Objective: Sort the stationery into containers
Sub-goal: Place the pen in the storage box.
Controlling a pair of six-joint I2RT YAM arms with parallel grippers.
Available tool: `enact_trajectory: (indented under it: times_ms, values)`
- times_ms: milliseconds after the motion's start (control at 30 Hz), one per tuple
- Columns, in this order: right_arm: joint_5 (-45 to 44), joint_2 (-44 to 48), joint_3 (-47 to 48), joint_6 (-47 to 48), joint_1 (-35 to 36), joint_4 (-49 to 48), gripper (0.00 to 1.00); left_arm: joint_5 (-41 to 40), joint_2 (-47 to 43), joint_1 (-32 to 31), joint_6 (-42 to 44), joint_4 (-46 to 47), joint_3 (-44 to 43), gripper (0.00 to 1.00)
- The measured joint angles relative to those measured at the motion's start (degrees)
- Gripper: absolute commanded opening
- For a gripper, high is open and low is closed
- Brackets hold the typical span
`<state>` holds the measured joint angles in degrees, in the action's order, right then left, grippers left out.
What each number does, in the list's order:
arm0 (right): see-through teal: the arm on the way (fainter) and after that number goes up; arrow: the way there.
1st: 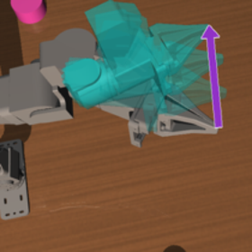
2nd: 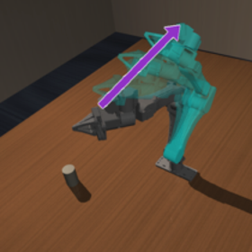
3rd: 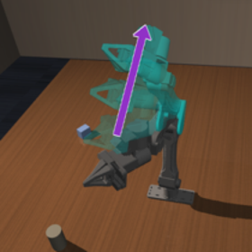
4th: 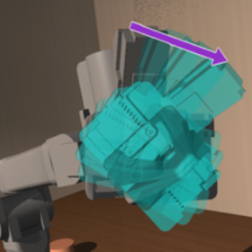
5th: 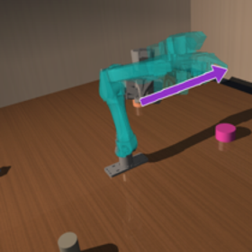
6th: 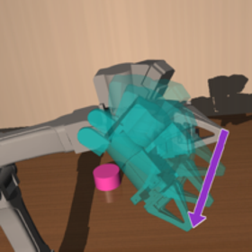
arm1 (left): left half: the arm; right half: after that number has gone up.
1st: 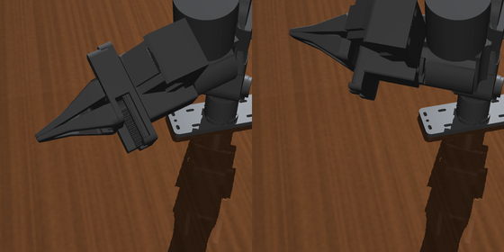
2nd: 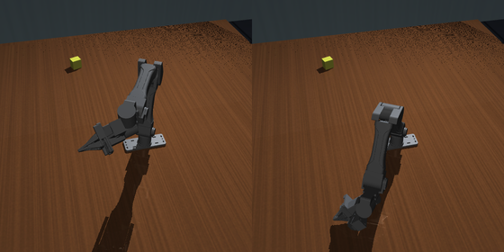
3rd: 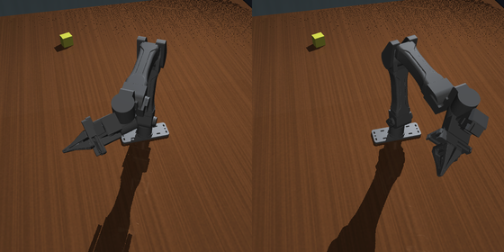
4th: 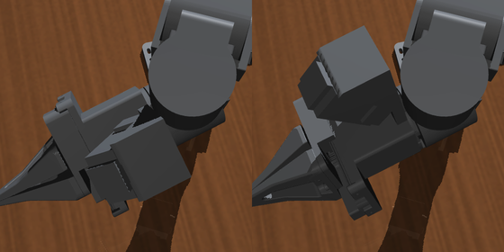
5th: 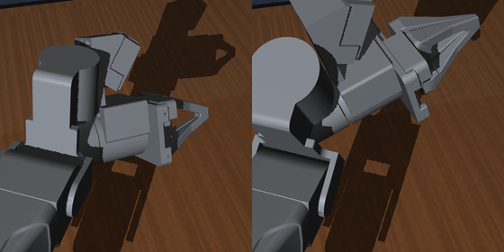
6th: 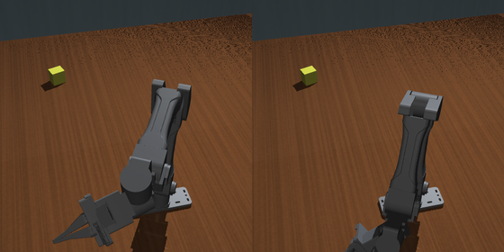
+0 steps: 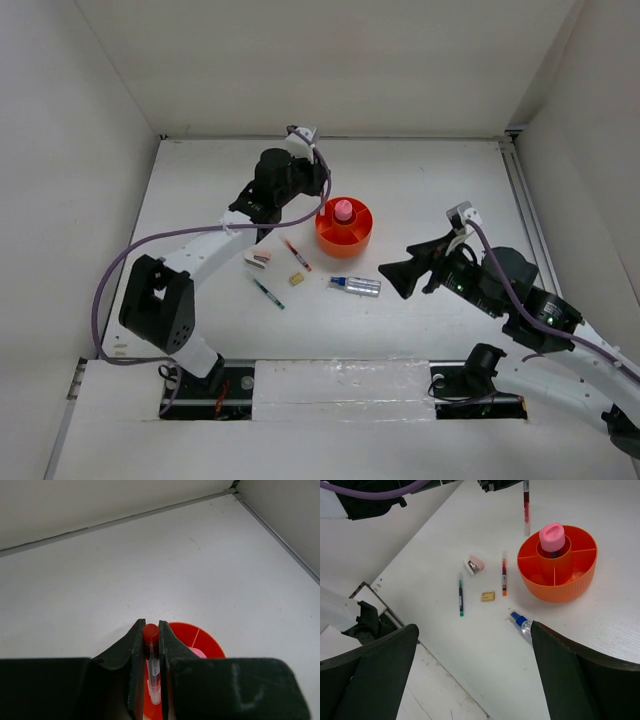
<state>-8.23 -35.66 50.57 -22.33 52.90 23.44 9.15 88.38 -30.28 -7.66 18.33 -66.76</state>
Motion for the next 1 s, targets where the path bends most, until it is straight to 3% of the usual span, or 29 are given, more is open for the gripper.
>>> enact_trajectory:
  times_ms: [400,467,500,600,633,700,733,1000]
  values:
    - [-1.5,-0.3,0.0,0.0,0.0,1.3,1.00,-0.9,7.5,0.0,-1.4,7.2,4.5,0.00]
    - [-1.7,0.1,0.0,0.0,0.0,1.9,1.00,-0.8,7.5,0.0,-1.9,8.1,5.4,0.12]
    - [-1.8,0.1,0.0,0.0,0.0,2.0,1.00,-0.8,7.5,0.0,-2.0,8.3,5.6,0.26]
    - [-2.0,0.4,0.0,0.1,0.0,2.1,1.00,-0.9,7.5,-0.1,-2.6,9.7,6.5,0.52]
    - [-2.1,0.5,0.0,0.1,0.0,2.2,1.00,-1.0,7.4,-0.2,-2.7,10.0,6.8,0.79]
    - [-2.3,0.4,0.0,0.1,0.0,2.1,1.00,-1.5,7.1,-0.5,-2.9,10.2,7.6,0.96]
    - [-2.3,0.3,0.0,0.1,0.0,2.2,1.00,-2.2,6.6,-0.9,-3.1,10.2,8.0,1.00]
    - [-2.4,-2.1,0.0,0.5,0.0,1.9,1.00,-10.7,-4.5,-2.6,-5.8,6.4,9.4,1.00]
